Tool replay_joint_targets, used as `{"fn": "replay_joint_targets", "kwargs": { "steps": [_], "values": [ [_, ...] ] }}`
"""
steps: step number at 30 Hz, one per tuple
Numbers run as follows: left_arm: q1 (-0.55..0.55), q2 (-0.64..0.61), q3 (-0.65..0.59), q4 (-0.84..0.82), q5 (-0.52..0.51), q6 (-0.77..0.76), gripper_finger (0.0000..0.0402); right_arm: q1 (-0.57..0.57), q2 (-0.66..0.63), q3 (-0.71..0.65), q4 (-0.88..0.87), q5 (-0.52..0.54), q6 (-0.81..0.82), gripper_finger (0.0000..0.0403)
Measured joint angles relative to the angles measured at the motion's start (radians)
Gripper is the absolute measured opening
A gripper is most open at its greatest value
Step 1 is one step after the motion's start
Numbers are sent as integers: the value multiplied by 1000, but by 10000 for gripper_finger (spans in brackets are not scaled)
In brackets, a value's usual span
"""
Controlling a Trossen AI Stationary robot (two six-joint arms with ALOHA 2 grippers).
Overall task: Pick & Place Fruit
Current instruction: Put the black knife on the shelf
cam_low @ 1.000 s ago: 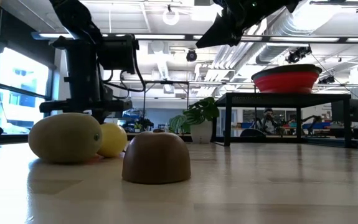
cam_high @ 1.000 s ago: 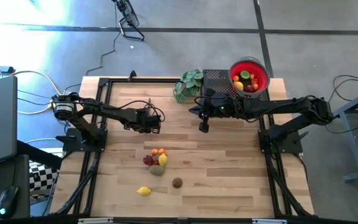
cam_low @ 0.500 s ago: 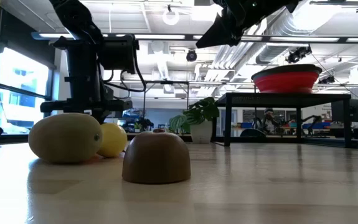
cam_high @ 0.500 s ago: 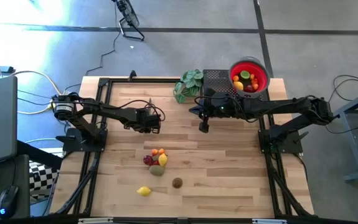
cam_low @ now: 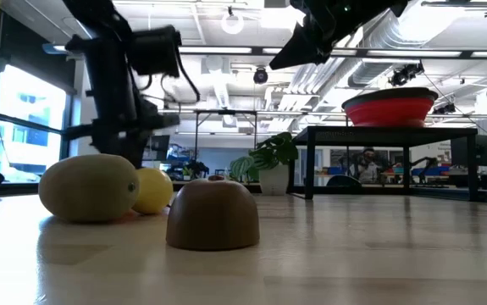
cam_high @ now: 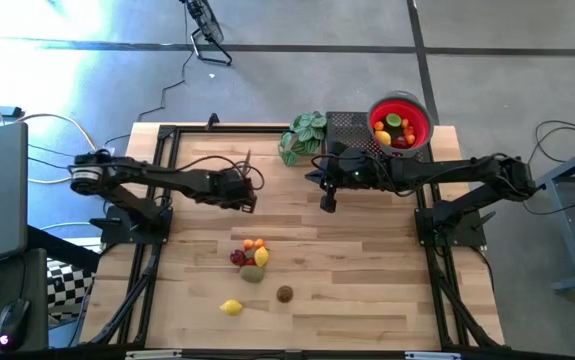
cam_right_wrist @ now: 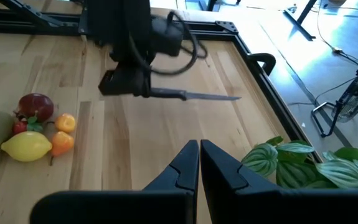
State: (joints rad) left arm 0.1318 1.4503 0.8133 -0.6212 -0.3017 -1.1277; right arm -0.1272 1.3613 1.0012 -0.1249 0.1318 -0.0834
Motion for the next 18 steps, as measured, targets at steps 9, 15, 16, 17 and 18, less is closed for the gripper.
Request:
{"fn": "replay_joint_targets", "kwargs": {
  "steps": [9, 15, 16, 17, 18],
  "values": [
    [0, -204, 1, 81, -88, 180, 67, 0, 0, 0, 15, 0, 0, 9],
    [0, -324, 2, 195, -115, 358, 67, 0, -1, 1, 31, 0, 0, 9],
    [0, -339, 2, 221, -119, 390, 67, 0, -1, 1, 34, 0, 0, 9],
    [0, -355, 3, 240, -120, 421, 67, 0, -1, 1, 34, 0, 0, 9],
    [0, -371, 3, 253, -120, 451, 67, 0, -1, 1, 37, 0, 0, 9]
  ]
}}
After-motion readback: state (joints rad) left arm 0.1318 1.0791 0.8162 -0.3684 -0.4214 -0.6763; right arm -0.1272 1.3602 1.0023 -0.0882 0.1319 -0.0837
